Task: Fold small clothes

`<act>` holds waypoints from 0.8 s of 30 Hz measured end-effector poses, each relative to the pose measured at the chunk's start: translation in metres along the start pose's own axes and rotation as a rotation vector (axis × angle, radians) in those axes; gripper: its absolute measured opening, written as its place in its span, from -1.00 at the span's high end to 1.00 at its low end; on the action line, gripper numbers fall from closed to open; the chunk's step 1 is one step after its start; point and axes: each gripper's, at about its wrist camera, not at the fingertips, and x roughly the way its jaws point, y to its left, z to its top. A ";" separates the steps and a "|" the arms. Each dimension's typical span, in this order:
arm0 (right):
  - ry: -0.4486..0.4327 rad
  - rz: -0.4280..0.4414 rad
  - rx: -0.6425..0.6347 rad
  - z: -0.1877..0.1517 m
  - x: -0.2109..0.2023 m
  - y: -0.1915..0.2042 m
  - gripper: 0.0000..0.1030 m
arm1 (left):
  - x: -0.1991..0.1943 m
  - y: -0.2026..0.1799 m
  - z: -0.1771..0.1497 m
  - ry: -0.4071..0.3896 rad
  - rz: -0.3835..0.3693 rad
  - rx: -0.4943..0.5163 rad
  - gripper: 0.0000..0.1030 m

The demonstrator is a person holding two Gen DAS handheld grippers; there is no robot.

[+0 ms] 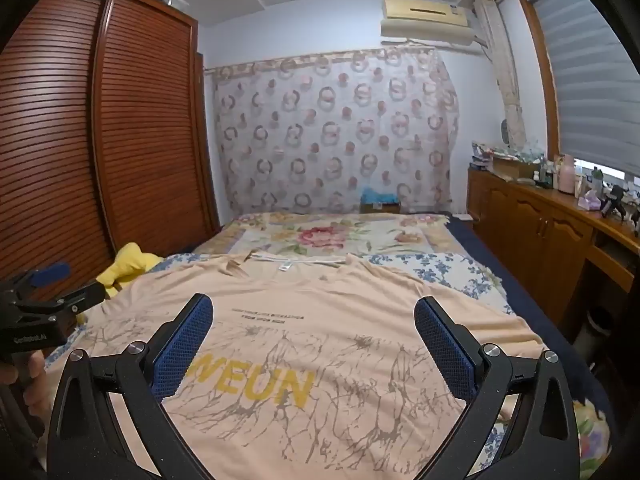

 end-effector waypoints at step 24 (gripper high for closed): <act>0.007 -0.006 -0.011 0.000 -0.001 0.000 -1.00 | -0.001 0.003 0.002 -0.009 -0.001 0.001 -1.00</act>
